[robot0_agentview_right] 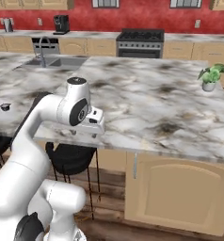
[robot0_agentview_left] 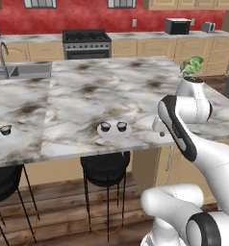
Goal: Place two yogurt containers on each plate.
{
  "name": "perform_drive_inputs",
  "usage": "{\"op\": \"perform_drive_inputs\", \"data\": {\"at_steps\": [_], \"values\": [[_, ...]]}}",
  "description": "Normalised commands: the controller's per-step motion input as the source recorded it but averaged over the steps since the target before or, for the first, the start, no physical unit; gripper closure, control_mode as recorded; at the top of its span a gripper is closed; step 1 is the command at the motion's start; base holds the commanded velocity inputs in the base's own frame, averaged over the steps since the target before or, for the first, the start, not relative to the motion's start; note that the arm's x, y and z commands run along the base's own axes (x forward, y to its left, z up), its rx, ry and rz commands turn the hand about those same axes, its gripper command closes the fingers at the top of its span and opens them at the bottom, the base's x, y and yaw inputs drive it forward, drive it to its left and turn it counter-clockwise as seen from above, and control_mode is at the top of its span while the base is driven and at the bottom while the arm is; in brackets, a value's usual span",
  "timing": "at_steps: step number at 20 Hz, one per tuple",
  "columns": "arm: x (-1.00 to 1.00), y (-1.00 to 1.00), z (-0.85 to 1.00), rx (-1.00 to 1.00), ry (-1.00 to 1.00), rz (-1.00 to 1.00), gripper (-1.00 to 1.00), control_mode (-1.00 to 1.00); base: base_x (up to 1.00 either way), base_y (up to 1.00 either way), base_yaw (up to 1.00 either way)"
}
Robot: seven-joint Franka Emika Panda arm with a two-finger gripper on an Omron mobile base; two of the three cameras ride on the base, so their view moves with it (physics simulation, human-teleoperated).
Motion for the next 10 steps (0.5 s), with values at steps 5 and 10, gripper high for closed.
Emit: {"op": "perform_drive_inputs", "data": {"at_steps": [5, 10], "values": [[0.0, 0.0, 0.0, 0.0, 0.0, 0.0, -1.0, 1.0, 0.0, 1.0, 0.0], [0.0, 0.0, 0.0, 0.0, 0.0, 0.0, -1.0, 1.0, 0.0, 1.0, 0.0]]}}
